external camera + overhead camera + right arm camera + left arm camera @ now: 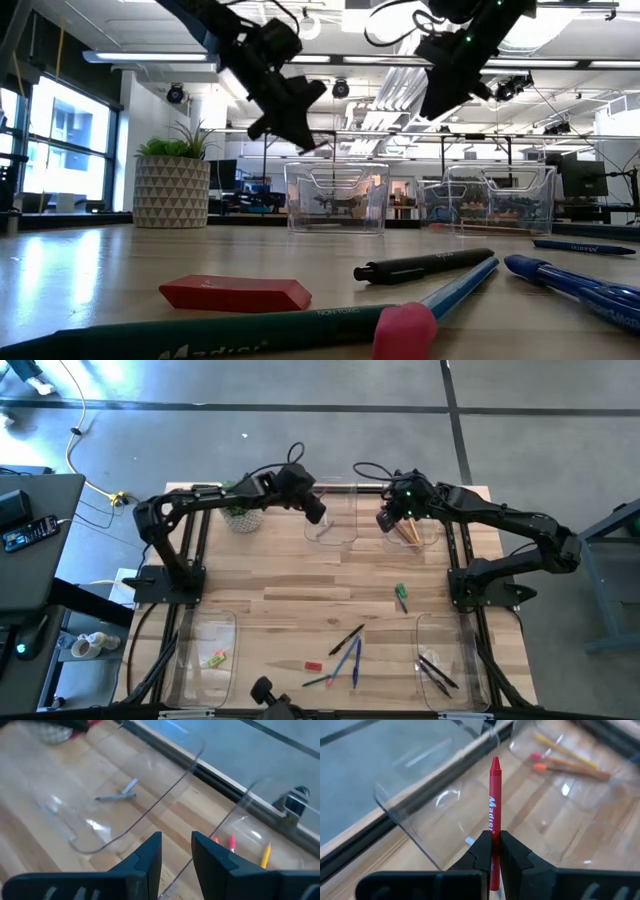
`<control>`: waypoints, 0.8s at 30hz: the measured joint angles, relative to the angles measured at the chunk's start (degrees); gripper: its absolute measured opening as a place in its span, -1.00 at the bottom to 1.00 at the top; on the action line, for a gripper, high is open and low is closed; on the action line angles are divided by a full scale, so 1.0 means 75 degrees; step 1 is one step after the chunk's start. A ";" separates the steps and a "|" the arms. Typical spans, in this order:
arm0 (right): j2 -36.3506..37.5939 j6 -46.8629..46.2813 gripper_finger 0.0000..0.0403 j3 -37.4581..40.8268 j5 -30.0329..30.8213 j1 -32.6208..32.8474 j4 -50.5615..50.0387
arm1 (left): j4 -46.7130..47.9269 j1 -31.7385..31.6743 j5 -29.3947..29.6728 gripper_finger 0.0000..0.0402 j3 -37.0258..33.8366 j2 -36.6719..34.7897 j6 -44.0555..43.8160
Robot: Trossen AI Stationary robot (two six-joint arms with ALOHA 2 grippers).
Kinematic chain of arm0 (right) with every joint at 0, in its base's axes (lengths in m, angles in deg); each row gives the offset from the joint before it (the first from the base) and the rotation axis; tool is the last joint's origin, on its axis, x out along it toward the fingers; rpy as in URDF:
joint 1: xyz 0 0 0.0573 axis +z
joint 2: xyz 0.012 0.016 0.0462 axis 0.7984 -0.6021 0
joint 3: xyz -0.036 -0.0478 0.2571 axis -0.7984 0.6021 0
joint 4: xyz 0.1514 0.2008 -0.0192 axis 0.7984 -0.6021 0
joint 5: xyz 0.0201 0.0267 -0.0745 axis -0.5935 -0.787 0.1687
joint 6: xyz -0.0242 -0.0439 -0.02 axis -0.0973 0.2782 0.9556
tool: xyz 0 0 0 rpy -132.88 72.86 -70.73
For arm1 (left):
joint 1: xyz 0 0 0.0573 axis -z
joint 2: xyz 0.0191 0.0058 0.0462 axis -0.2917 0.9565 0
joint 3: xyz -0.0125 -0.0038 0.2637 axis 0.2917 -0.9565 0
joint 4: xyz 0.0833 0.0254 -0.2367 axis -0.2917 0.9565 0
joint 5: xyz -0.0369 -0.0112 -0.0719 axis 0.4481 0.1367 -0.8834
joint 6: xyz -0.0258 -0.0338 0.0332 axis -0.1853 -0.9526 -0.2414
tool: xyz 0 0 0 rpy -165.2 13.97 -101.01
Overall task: Sort crayons/erasers/pens/pencils in bins
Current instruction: Put the red crayon into the top left transparent bin
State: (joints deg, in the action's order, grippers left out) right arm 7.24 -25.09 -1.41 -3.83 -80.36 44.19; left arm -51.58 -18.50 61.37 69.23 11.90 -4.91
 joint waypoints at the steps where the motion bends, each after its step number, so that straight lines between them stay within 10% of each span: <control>1: 0.0000 -0.0182 -0.51 0.0000 0.0062 0.0000 -0.0005 | 0.0000 -0.0035 -0.0042 -0.98 0.0001 0.0094 0.0100; 24: -0.0060 -0.3367 -0.51 0.0006 0.0020 0.0970 -0.1071 | -0.0031 -0.0070 -0.0230 -0.98 0.0000 0.1064 0.0972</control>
State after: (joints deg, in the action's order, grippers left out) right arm 6.79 -50.34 -1.37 -3.68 -73.08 36.16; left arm -51.81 -19.03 59.64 69.23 19.88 2.38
